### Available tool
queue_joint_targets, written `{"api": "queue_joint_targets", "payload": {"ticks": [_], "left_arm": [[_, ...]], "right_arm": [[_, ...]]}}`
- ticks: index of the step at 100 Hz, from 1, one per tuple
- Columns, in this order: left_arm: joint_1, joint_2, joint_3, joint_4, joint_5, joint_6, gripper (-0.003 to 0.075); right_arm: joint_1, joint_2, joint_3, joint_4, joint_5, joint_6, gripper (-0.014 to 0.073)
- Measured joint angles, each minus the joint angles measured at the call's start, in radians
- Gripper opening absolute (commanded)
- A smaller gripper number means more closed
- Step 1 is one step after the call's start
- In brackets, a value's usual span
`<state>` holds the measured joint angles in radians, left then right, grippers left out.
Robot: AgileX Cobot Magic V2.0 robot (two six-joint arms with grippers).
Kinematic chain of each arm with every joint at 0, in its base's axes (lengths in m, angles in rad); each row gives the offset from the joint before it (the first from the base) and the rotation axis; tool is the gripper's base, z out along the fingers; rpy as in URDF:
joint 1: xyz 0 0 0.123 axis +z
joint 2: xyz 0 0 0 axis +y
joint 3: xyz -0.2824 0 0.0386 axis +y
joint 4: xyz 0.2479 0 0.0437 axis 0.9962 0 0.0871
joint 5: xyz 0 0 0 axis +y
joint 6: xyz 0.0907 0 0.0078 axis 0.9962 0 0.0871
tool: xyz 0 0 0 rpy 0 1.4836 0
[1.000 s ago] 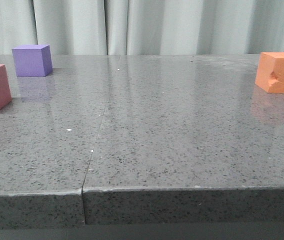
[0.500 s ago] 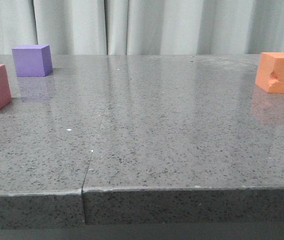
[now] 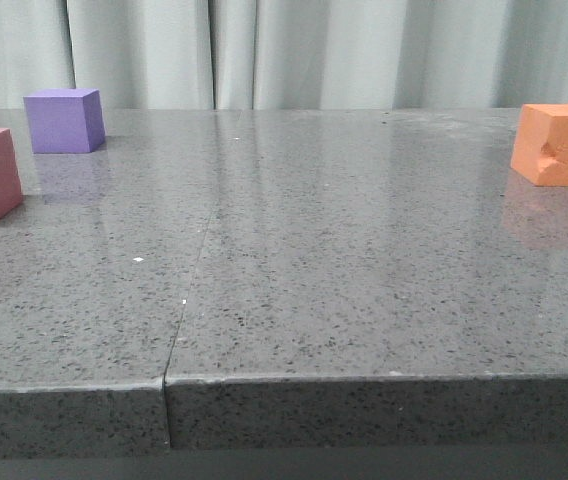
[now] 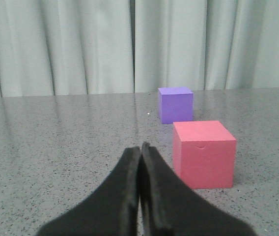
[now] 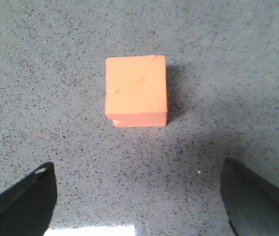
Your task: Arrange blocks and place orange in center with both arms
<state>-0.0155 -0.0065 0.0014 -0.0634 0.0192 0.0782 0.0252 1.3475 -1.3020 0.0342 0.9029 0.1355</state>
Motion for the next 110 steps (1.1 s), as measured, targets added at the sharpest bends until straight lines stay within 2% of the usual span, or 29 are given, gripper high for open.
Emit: {"api": "queue_joint_targets", "payload": {"ticks": [30,52,102,110], "left_arm": [[0.0,0.0,0.0,0.0,0.0,0.0,-0.002],[0.0,0.0,0.0,0.0,0.0,0.0,-0.002],[0.0,0.0,0.0,0.0,0.0,0.0,-0.002],[0.0,0.0,0.0,0.0,0.0,0.0,-0.002]], "right_arm": [[0.0,0.261,-0.282,0.019,0.207,0.002,0.0661],[0.0,0.429,-0.433,0.019,0.292,0.002,0.0661],[0.0,0.626,-0.492,0.022,0.307,0.002,0.066],[0.0,0.631,-0.492,0.022,0.305,0.002,0.061]]}}
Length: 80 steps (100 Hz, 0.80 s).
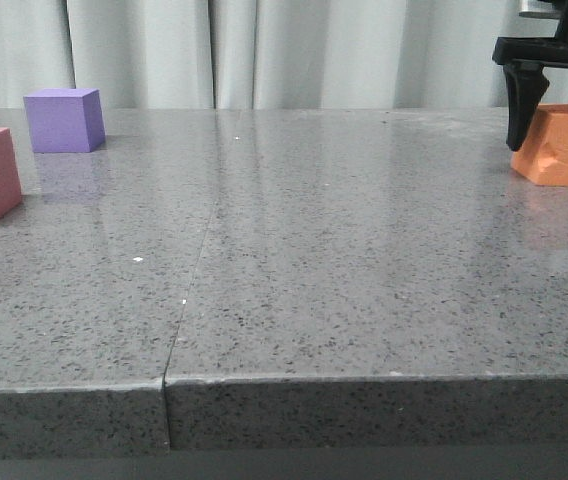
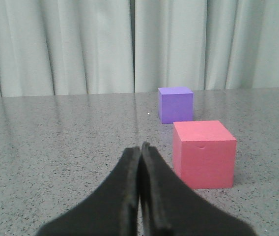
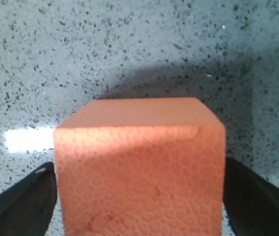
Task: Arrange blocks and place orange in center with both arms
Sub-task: 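Lower the right gripper onto the orange cube and close on it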
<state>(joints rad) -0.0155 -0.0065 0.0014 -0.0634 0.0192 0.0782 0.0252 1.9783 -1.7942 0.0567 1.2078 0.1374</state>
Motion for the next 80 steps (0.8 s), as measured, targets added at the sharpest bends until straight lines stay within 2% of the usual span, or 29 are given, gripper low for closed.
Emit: {"api": "queue_joint_targets", "payload": {"ticks": [16,26,80], "left_arm": [[0.0,0.0,0.0,0.0,0.0,0.0,-0.002],[0.0,0.0,0.0,0.0,0.0,0.0,-0.002],[0.0,0.0,0.0,0.0,0.0,0.0,-0.002]], "right_arm": [[0.0,0.0,-0.002,0.0,-0.006,0.0,0.0405],[0.0,0.0,-0.002,0.0,-0.01,0.0,0.0335],[0.001,0.0,-0.008,0.002,-0.004,0.0,0.0327]]}}
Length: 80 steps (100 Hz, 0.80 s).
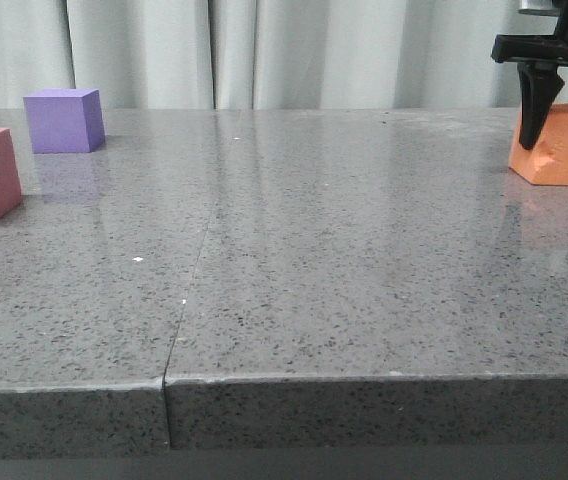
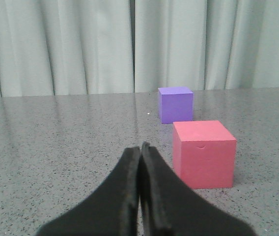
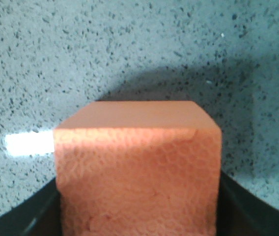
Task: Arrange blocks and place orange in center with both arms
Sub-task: 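Lower the right gripper onto the orange cube and close on it, then carry the orange cube with the right gripper toward the table center and lower it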
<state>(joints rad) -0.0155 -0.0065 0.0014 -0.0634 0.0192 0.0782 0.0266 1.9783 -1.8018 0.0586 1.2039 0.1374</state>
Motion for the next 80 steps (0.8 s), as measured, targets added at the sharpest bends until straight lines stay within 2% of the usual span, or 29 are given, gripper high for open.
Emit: {"api": "queue_joint_targets", "payload": {"ticks": [26,80], "left_arm": [[0.0,0.0,0.0,0.0,0.0,0.0,-0.002],[0.0,0.0,0.0,0.0,0.0,0.0,-0.002]], "right_arm": [[0.065,0.0,-0.09,0.002,0.029,0.028,0.0327],[0.341,0.025,-0.172,0.008,0.039,0.233,0.0327]]}}
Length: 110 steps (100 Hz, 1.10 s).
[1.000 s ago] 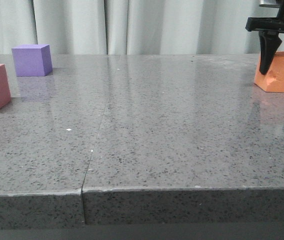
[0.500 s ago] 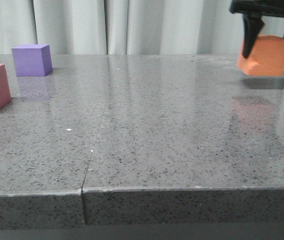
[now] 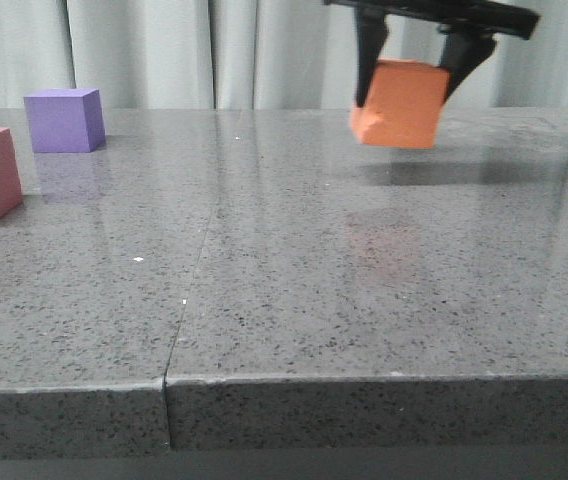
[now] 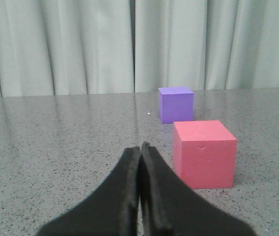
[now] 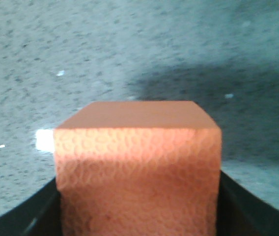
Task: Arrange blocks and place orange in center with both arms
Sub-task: 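Carry the orange cube with the right gripper toward the table center and lower it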
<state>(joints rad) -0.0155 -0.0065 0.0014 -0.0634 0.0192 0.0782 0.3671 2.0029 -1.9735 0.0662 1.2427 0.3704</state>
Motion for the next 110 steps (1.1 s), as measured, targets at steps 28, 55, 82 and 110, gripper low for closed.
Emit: {"api": "queue_joint_targets", "payload": {"ticks": [28,55,82,110], "left_arm": [[0.0,0.0,0.0,0.0,0.0,0.0,-0.002],[0.0,0.0,0.0,0.0,0.0,0.0,-0.002],[0.0,0.0,0.0,0.0,0.0,0.0,-0.002],[0.0,0.0,0.0,0.0,0.0,0.0,-0.002]], "right_arm": [[0.082,0.163,-0.225,0.051,0.0,0.064,0.0327],[0.098,0.249,-0.325,0.058,0.0,0.104,0.0327],[0.098,0.266,-0.326,0.058,0.0,0.104,0.0398],[0.098,0.266,-0.327,0.062,0.0,0.104,0.0663]]}}
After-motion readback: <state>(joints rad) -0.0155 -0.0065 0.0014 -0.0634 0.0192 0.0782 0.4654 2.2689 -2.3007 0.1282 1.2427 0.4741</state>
